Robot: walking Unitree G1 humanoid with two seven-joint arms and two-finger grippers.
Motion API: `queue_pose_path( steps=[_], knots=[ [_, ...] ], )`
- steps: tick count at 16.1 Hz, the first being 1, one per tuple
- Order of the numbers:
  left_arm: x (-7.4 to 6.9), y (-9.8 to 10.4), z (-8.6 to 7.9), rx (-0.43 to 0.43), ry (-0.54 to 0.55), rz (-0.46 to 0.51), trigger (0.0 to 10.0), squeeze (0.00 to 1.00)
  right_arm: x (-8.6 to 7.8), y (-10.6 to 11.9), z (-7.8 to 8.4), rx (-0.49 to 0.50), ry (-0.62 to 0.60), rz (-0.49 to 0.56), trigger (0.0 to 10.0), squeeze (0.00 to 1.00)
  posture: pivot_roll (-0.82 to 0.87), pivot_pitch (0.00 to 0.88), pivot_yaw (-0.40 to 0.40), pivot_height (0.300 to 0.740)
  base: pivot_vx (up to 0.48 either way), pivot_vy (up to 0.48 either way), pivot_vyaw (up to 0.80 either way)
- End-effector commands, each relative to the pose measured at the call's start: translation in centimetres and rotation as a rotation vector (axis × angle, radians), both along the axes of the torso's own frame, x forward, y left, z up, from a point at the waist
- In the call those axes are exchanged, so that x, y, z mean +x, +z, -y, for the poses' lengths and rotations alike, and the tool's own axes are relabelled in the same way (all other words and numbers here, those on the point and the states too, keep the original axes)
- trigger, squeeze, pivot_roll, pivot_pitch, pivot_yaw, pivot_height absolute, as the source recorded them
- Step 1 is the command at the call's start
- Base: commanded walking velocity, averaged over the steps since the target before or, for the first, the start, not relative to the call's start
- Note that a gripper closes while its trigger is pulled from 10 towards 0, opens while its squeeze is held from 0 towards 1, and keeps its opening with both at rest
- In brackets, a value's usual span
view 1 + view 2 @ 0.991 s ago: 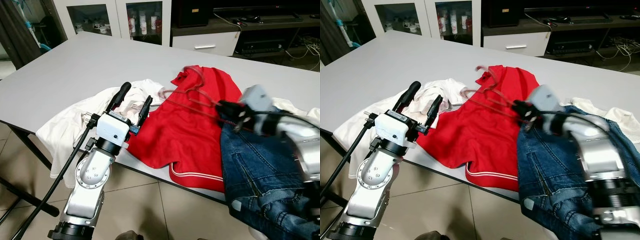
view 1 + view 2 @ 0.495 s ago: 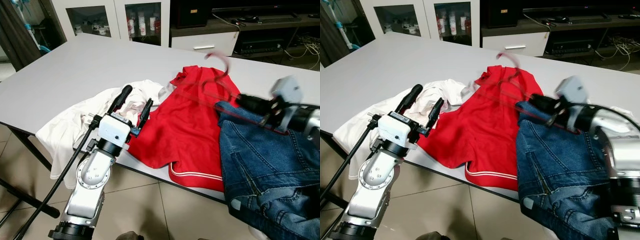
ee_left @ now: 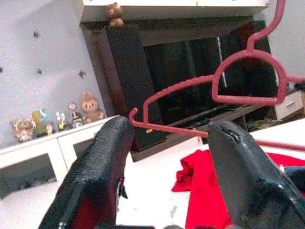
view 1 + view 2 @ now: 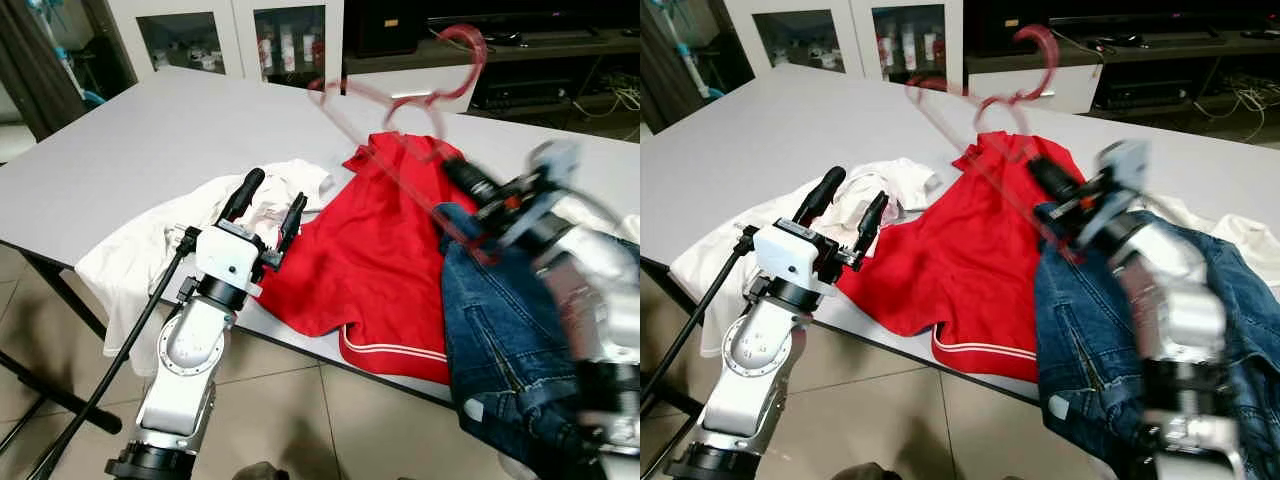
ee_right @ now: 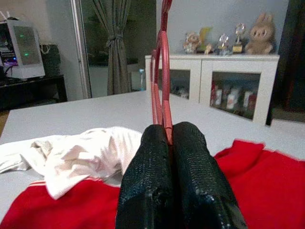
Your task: Hang hanger
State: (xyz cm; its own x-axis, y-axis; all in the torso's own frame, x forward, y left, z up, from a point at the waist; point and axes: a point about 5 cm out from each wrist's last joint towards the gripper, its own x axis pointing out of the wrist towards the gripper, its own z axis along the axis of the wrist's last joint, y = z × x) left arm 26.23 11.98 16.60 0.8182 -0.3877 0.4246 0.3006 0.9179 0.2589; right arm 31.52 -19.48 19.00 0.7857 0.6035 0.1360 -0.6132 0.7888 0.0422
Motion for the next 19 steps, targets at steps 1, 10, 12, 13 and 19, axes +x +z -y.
queue_pose_path(
  steps=[1,10,12,13,19],
  knots=[
    [-0.3,-0.2,0.0,-0.032,0.002,-0.032,10.0,0.0,-0.2,0.3,-0.5,0.019,-0.016,0.009,10.0,0.0,-0.06,0.0,0.051,0.74,0.0,0.0,0.0],
    [-0.5,-1.1,-0.3,-0.072,0.044,-0.088,10.0,0.0,0.0,0.3,-1.4,0.11,-0.182,0.023,10.0,0.0,-0.06,0.0,0.065,0.74,0.0,0.0,0.0],
    [-0.3,-0.9,-0.2,-0.075,0.046,-0.085,10.0,0.0,-0.1,0.2,-1.4,0.12,-0.192,0.017,10.0,0.0,-0.05,0.0,0.07,0.74,0.0,0.0,0.0],
    [-0.3,-0.8,-0.3,-0.078,0.049,-0.085,10.0,0.0,-0.1,0.0,-1.5,0.123,-0.194,0.012,10.0,0.0,-0.05,0.0,0.073,0.74,0.0,0.0,0.0],
    [0.3,-0.6,-0.5,-0.102,0.081,-0.078,10.0,0.0,-0.3,-0.5,-2.8,0.101,-0.113,-0.019,10.0,0.0,-0.04,0.0,0.044,0.74,0.0,0.0,0.0]
  ],
)
